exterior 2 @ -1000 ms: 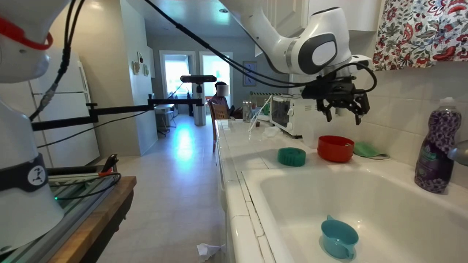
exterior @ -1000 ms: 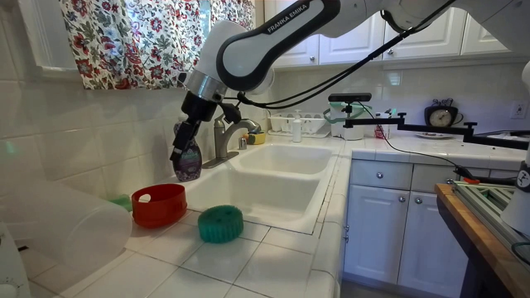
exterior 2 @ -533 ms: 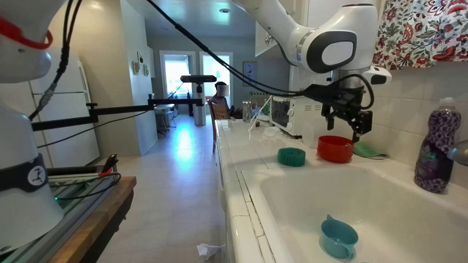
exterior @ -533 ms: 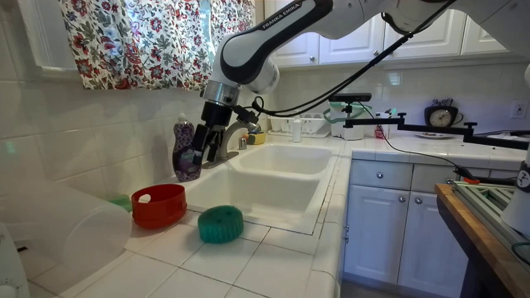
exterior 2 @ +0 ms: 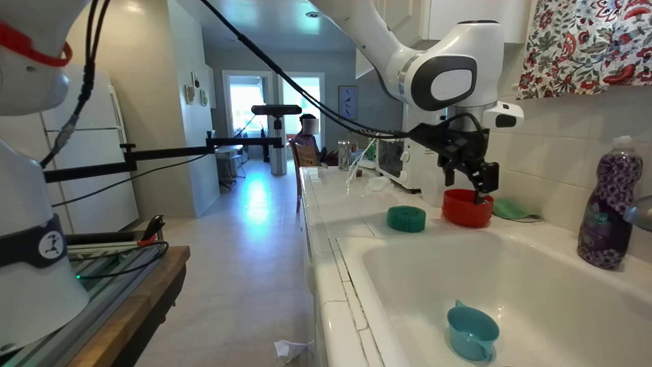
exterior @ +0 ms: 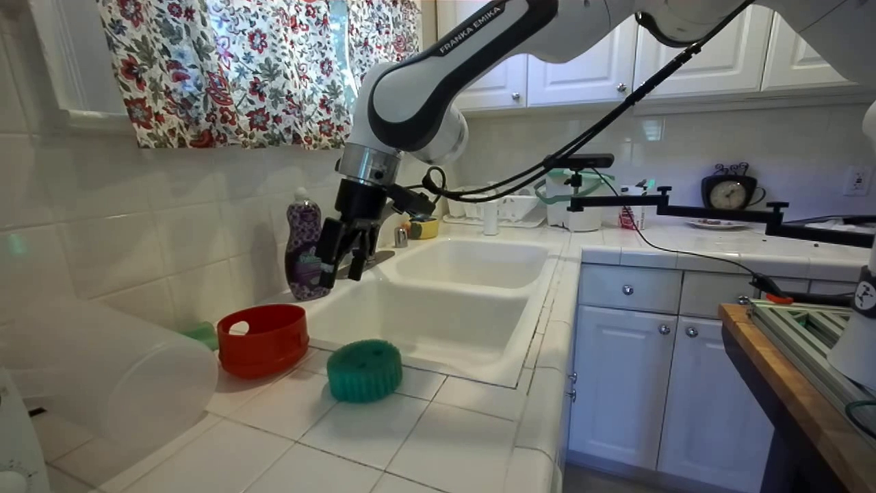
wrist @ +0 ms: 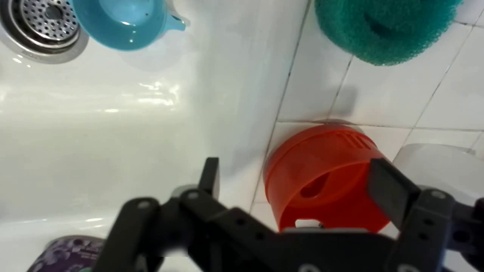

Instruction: Take the red lid out of the sink and place it on the left side of the countertop.

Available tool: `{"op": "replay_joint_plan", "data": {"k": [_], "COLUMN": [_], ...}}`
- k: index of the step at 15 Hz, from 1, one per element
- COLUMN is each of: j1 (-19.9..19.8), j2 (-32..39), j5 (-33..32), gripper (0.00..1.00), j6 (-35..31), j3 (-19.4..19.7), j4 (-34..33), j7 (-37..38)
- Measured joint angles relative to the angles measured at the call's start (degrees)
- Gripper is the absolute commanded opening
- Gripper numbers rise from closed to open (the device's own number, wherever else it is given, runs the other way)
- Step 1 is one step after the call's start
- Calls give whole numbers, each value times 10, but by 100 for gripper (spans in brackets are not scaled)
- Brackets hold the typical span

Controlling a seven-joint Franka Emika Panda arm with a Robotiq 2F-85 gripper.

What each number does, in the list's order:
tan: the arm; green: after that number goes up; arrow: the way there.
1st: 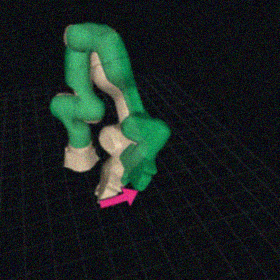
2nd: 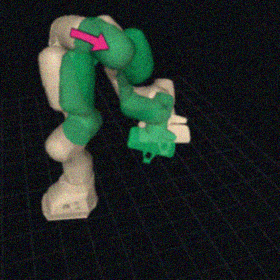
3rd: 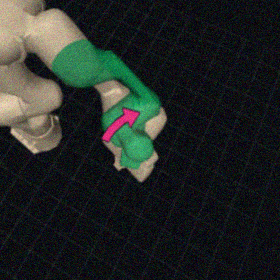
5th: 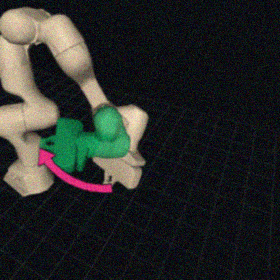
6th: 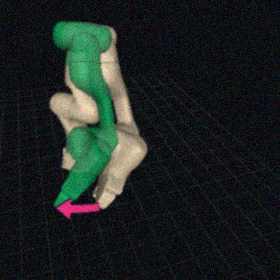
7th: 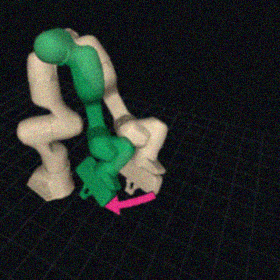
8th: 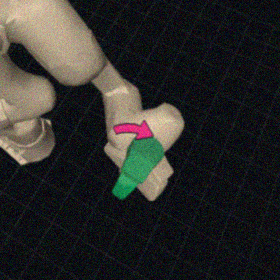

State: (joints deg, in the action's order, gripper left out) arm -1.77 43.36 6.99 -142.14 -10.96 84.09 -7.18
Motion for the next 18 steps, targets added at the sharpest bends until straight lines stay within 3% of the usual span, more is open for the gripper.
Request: {"op": "replay_joint_plan", "data": {"k": [4, 8, 18], "j1": [-4, -9, -14], "j2": [10, -35, -175], "j5": [43, 50, 49], "gripper": [100, 100, 100], "j6": [1, 29, 283], "j3": [-23, -24, 24], "j4": [0, 4, 52], "j7": [-11, -17, -17]}}
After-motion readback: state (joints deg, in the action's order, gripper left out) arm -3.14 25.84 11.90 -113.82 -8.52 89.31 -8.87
